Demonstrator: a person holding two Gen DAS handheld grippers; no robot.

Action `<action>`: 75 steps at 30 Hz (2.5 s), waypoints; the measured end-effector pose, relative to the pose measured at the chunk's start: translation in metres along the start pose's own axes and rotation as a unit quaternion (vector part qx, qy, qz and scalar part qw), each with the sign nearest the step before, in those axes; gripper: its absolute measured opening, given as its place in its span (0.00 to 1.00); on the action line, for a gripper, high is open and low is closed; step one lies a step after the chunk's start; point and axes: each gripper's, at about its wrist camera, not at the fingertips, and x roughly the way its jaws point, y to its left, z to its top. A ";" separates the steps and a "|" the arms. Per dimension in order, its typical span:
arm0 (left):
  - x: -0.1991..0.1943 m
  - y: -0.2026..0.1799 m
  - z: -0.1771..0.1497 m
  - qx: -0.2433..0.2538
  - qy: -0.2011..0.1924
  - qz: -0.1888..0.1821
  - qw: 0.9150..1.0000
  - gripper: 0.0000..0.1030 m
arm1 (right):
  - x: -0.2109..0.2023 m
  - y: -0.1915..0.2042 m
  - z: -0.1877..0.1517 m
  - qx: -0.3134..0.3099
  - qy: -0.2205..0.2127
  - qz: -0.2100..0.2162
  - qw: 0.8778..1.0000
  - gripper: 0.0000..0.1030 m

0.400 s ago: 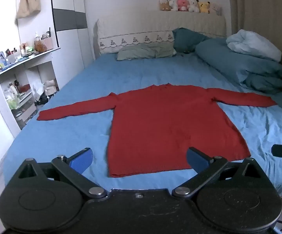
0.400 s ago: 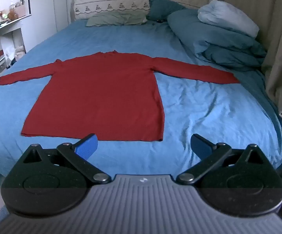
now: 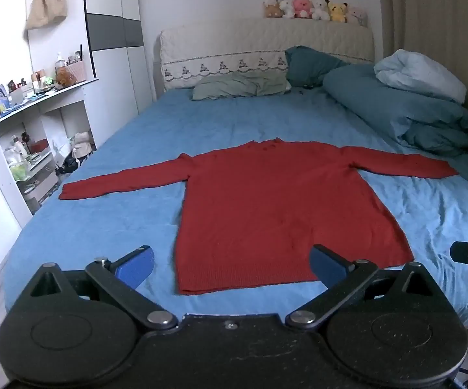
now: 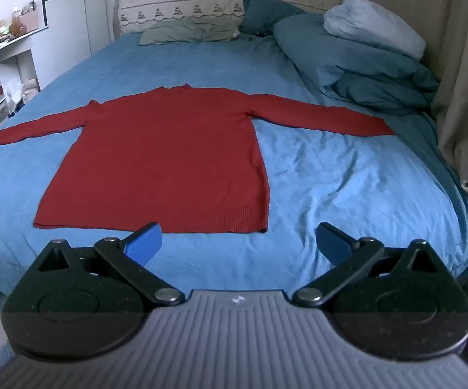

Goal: Fold small clothes

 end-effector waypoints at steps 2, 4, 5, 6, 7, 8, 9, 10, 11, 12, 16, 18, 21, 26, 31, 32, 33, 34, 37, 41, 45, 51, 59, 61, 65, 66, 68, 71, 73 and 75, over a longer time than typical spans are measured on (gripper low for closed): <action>0.000 0.000 0.000 0.002 -0.001 0.002 1.000 1.00 | 0.000 0.000 0.000 0.001 0.001 -0.001 1.000 1.00; 0.000 -0.001 0.001 0.005 -0.001 0.003 1.000 1.00 | -0.001 0.000 0.000 0.001 0.000 -0.001 1.000 1.00; 0.000 -0.001 0.001 0.004 -0.002 0.003 1.000 1.00 | -0.001 0.000 0.000 0.001 0.001 -0.002 1.000 1.00; 0.001 0.000 0.001 0.004 -0.002 0.003 1.000 1.00 | -0.001 0.000 0.000 0.001 0.000 -0.003 1.000 1.00; 0.003 -0.001 0.000 0.007 -0.003 0.004 1.000 1.00 | -0.001 0.001 -0.001 0.000 0.000 -0.003 1.000 1.00; 0.004 -0.002 0.000 0.008 -0.002 0.004 1.000 1.00 | -0.001 0.000 0.000 0.000 0.000 -0.004 1.000 1.00; 0.003 -0.001 0.000 0.007 -0.003 0.004 1.000 1.00 | -0.001 0.001 0.000 0.000 0.001 -0.004 1.000 1.00; 0.003 -0.002 0.000 0.008 -0.003 0.004 1.000 1.00 | 0.000 0.001 0.000 -0.001 0.001 -0.003 1.000 1.00; 0.004 -0.002 0.000 0.008 -0.002 0.004 1.000 1.00 | 0.000 0.001 0.000 0.000 0.001 -0.003 1.000 1.00; 0.005 -0.003 0.001 0.008 -0.002 0.004 1.000 1.00 | 0.000 0.001 0.000 0.000 0.001 -0.003 1.000 1.00; 0.007 -0.006 0.003 0.008 -0.003 0.005 1.000 1.00 | -0.001 0.001 -0.001 0.001 0.002 -0.002 1.000 1.00; 0.008 -0.007 0.004 0.007 -0.004 0.004 1.000 1.00 | 0.000 0.001 -0.001 0.002 0.002 -0.002 1.000 1.00; 0.002 -0.002 0.001 0.005 -0.005 0.003 1.000 1.00 | 0.000 0.002 -0.002 0.001 0.002 -0.002 1.000 1.00; 0.002 -0.003 0.002 0.003 -0.005 0.003 1.000 1.00 | -0.003 0.005 -0.001 -0.002 0.003 -0.001 1.000 1.00; 0.001 -0.002 0.002 0.003 -0.006 0.003 1.000 1.00 | -0.001 0.007 -0.002 -0.004 0.003 -0.001 1.000 1.00; 0.002 -0.003 0.003 0.003 -0.006 0.003 1.000 1.00 | -0.002 0.007 -0.002 -0.004 0.003 -0.001 1.000 1.00; 0.002 -0.003 0.003 0.002 -0.006 0.002 1.000 1.00 | -0.002 0.006 -0.001 -0.003 0.003 0.000 1.000 1.00; 0.002 -0.004 0.004 0.002 -0.006 0.002 1.000 1.00 | -0.001 0.007 -0.001 -0.003 0.003 0.000 1.000 1.00; 0.001 -0.001 0.000 0.003 -0.006 0.003 1.000 1.00 | -0.002 0.010 -0.001 -0.004 0.004 0.001 1.000 1.00; 0.001 -0.001 0.001 0.001 -0.006 0.002 1.000 1.00 | -0.002 0.011 0.000 -0.005 0.004 0.001 1.000 1.00; 0.001 -0.003 0.002 0.003 -0.007 0.002 1.000 1.00 | -0.002 0.011 0.000 -0.005 0.004 0.000 1.000 1.00; -0.001 0.002 0.001 -0.002 -0.006 0.002 1.000 1.00 | 0.000 0.011 0.001 -0.006 0.004 0.001 1.000 1.00; -0.001 0.002 0.001 -0.001 -0.006 0.001 1.000 1.00 | 0.000 0.013 0.001 -0.006 0.003 0.001 1.000 1.00; -0.001 0.002 0.001 -0.002 -0.006 0.001 1.000 1.00 | -0.001 0.012 0.000 -0.006 0.003 0.001 1.000 1.00; -0.001 0.002 0.001 -0.001 -0.006 0.001 1.000 1.00 | 0.000 0.013 0.000 -0.006 0.003 0.001 1.000 1.00; -0.001 0.002 0.001 -0.001 -0.006 0.001 1.000 1.00 | 0.000 0.013 0.000 -0.006 0.003 0.001 1.000 1.00; -0.001 0.002 0.001 -0.002 -0.007 0.001 1.000 1.00 | 0.000 0.013 0.000 -0.006 0.003 0.001 1.000 1.00; -0.001 0.002 0.001 -0.002 -0.007 0.001 1.000 1.00 | 0.000 0.013 0.000 -0.006 0.003 0.001 1.000 1.00; -0.001 0.002 0.001 -0.002 -0.007 0.001 1.000 1.00 | 0.000 0.012 0.000 -0.006 0.003 0.001 1.000 1.00; -0.001 0.002 0.001 -0.001 -0.006 0.001 1.000 1.00 | 0.000 0.012 0.000 -0.006 0.003 0.001 1.000 1.00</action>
